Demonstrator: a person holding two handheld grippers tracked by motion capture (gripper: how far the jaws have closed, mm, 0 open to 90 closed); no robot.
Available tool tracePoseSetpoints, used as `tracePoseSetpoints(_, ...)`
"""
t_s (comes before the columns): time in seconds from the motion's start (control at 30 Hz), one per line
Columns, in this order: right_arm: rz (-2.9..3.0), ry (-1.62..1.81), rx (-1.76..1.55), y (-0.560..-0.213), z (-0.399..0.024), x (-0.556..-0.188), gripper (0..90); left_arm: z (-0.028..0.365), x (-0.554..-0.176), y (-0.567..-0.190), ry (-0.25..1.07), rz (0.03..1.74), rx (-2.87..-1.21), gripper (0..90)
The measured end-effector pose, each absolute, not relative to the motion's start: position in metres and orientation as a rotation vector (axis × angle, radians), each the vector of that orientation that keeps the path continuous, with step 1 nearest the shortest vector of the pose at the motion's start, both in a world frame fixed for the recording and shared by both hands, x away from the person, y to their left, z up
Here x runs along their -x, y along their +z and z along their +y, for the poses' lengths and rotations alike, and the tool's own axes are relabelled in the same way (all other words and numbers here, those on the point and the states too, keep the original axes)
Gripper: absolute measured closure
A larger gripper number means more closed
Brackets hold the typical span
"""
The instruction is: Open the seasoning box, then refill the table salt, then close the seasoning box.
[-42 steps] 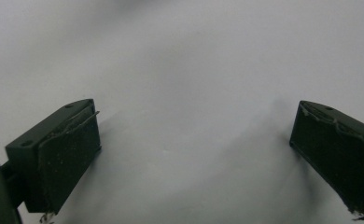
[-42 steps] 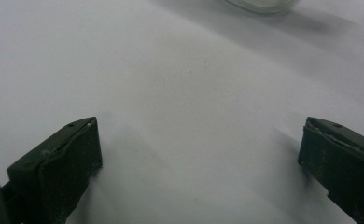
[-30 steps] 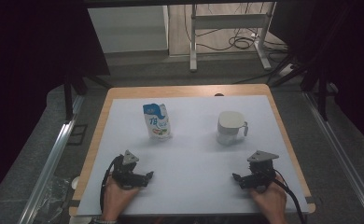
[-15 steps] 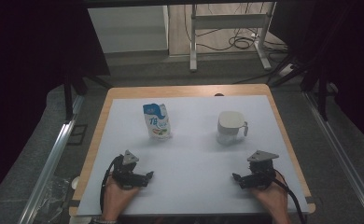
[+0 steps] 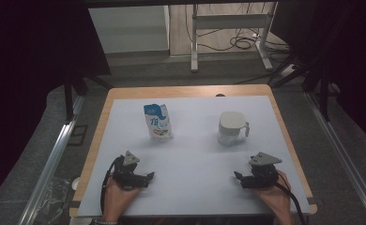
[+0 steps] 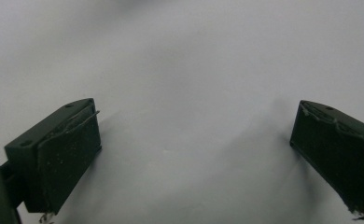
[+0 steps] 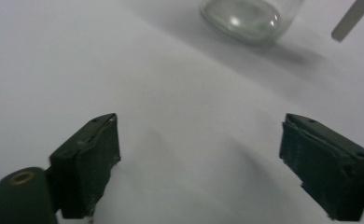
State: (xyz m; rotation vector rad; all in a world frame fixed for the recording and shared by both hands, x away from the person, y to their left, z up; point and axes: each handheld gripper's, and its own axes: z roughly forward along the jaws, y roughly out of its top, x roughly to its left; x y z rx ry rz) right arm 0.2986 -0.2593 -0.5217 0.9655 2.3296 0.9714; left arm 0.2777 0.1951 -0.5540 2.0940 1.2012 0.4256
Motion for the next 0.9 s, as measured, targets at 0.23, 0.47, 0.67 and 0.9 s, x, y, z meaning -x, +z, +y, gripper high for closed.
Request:
tracePoseSetpoints(0.23,2.330,1.037,-0.999,-0.510,-0.260,-0.305,19.2,0.195,-0.278,-0.554,0.425,1.198,-2.097,1.5)
tracePoseSetpoints(0.47,2.350,1.109,-1.062,-0.502,-0.263,-0.314,28.7,0.195,-0.278,-0.554,0.425,1.199,-2.097,1.5)
tracePoseSetpoints(0.67,2.319,1.132,-1.071,-0.499,-0.265,-0.318,28.7,0.195,-0.278,-0.554,0.426,1.198,-2.096,1.5)
tracePoseSetpoints(0.9,2.238,1.179,-1.088,-0.497,-0.266,-0.324,25.8,0.195,-0.278,-0.554,0.427,1.199,-2.095,1.5)
